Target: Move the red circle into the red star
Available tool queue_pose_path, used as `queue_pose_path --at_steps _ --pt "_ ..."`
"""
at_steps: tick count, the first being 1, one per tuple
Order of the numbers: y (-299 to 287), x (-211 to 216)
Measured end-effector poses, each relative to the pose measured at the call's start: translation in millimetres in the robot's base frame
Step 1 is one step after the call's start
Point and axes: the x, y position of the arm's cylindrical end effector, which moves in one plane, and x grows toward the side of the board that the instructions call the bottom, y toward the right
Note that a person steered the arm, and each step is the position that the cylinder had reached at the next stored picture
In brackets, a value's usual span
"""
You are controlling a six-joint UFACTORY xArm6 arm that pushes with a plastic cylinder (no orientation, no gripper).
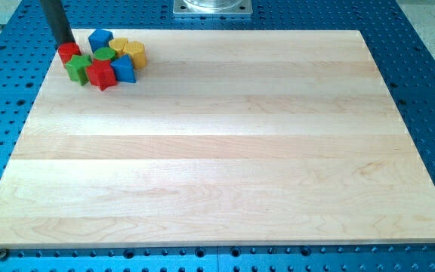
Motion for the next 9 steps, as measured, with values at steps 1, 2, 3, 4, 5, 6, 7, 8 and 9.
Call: queue_pose_path --at_steps 1,2,3,4,5,6,7,8,9 --pt "0 0" --pt "-1 8" --pt "-2 6" --pt "20 -27" --pt "59 -49" --pt "68 -46" --pt "63 -36" --pt "55 -17" --pt "54 -33"
